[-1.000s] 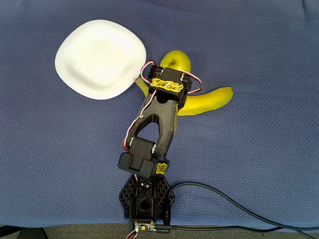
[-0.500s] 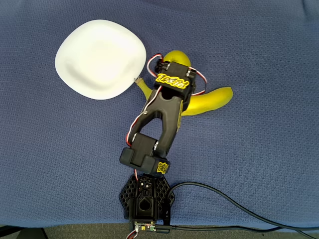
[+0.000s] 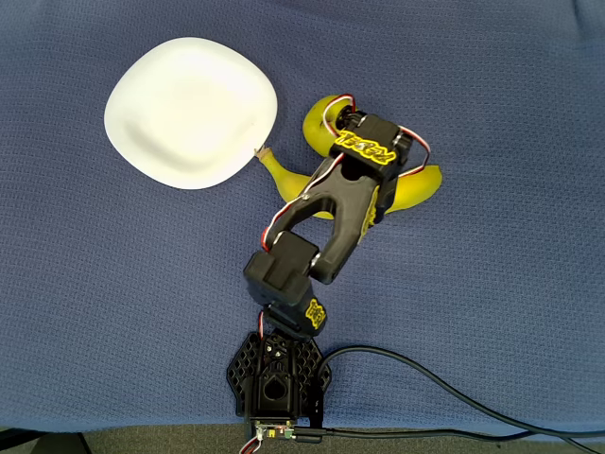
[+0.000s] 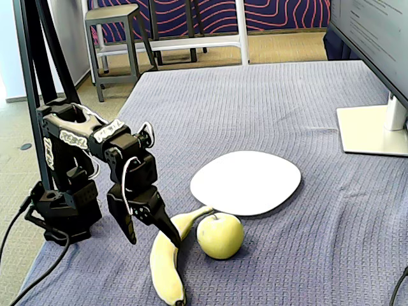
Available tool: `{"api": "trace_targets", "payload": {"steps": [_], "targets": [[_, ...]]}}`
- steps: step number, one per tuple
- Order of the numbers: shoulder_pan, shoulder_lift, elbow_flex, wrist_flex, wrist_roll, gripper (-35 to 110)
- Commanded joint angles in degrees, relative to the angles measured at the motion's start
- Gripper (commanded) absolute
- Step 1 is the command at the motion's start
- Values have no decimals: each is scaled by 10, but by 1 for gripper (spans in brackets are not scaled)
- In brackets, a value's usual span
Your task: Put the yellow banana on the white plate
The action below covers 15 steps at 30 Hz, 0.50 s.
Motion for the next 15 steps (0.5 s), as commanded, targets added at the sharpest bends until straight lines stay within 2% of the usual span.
{"api": "trace_targets", "payload": {"steps": [1,15], "targets": [[9,-11,-49,3,-43,39],[36,-82,-73,-4,-182,36]]}}
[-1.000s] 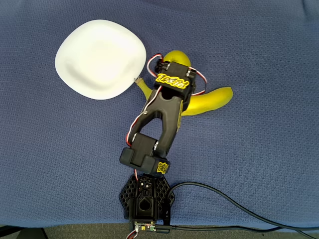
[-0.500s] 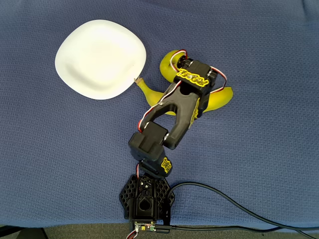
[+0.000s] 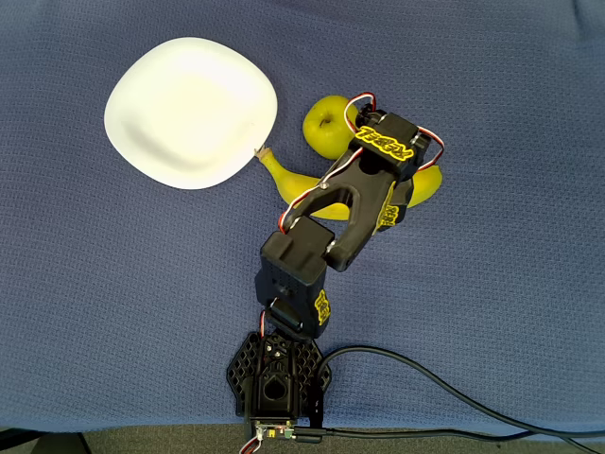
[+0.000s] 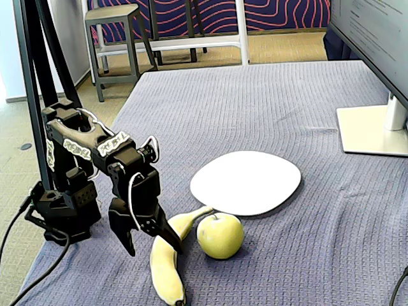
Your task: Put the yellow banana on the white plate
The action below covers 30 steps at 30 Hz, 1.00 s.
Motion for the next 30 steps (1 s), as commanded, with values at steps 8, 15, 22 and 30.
{"api": "trace_targets", "payload": {"steps": [8,15,22,30], "targets": [[9,-22,-25,-26,-73,35],[-11,-19,-13,-39,-53,30],[-55,3,2,-7,4,30],[-76,33,54,-12,-1,31]]}}
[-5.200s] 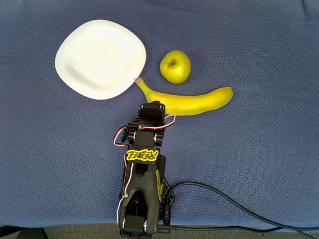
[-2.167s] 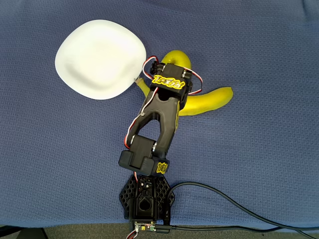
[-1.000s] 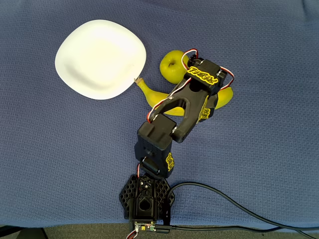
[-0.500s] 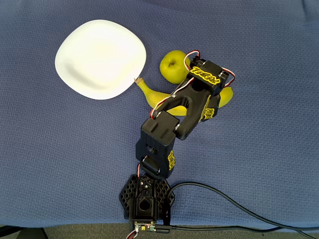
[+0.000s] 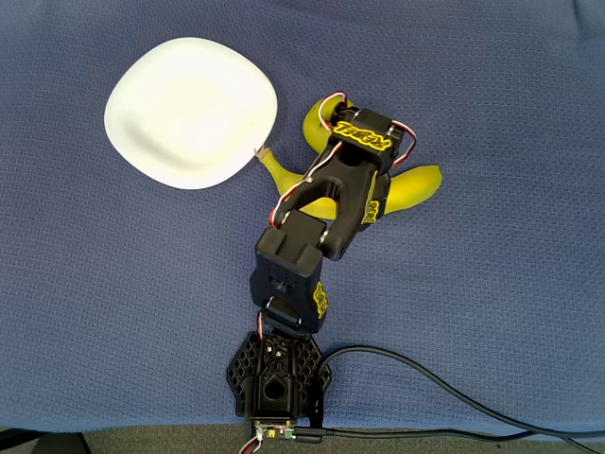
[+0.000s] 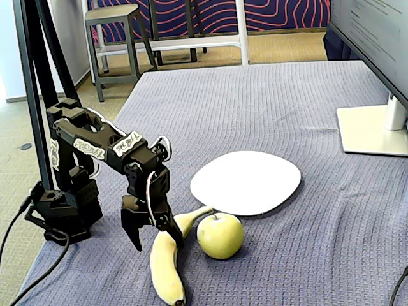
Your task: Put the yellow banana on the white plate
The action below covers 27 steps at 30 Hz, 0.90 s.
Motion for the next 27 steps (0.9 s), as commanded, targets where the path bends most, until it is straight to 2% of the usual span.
{"api": "trace_targets", "payload": {"steps": [1,10,15,21,27], "targets": [[-5,39,15,-2,-7,31],[10,13,7,-12,-75,29],[25,-16,6,-60,-83,27],[25,-25,6,-67,-90,26],[18,-23,6,-79,-83,1]]}}
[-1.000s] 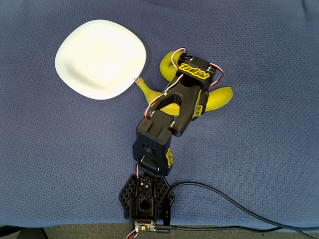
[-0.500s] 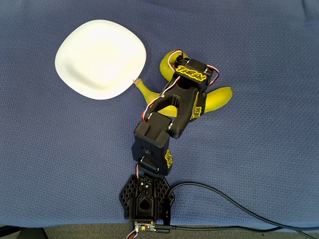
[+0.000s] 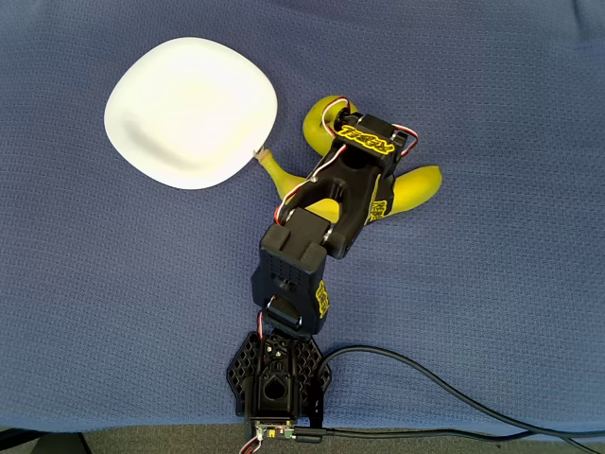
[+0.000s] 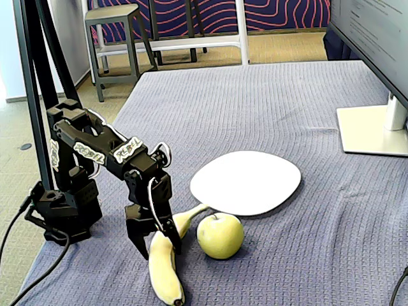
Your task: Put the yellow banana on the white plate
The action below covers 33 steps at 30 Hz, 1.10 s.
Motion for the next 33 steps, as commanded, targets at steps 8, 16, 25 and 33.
{"api": "trace_targets", "payload": {"steps": [8,16,25,33], "targets": [[-3,33,-13,0,42,0],[-27,101,-44,91,91,0],[-53,150,-78,155,105,0],[-94,239,-125,237,120,0]]}}
